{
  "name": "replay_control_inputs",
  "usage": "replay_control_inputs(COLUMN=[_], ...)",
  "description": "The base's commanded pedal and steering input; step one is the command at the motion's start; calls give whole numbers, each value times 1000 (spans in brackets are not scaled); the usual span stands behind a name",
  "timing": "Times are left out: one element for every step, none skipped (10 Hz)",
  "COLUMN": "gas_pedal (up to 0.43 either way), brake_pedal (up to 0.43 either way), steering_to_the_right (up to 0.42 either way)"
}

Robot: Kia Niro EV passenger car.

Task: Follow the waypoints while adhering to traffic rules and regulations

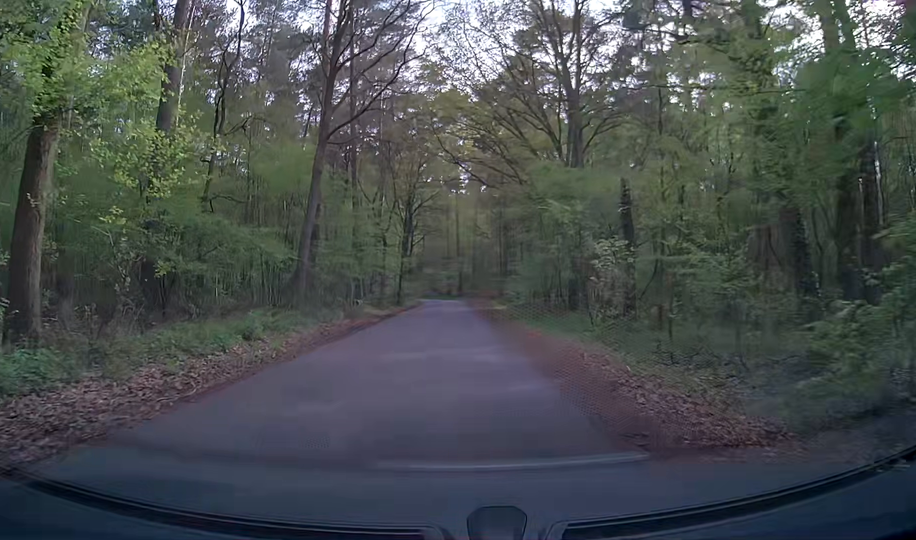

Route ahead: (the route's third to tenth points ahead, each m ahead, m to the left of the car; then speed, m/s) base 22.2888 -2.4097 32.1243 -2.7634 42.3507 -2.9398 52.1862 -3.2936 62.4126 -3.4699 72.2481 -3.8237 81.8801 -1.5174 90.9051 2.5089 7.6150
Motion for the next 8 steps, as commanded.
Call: replay_control_inputs(gas_pedal=[87, 87, 87, 79, 59, 59, 59, 59], brake_pedal=[0, 0, 0, 0, 0, 0, 0, 0], steering_to_the_right=[-1, 0, 0, 0, 1, 2, 5, 5])
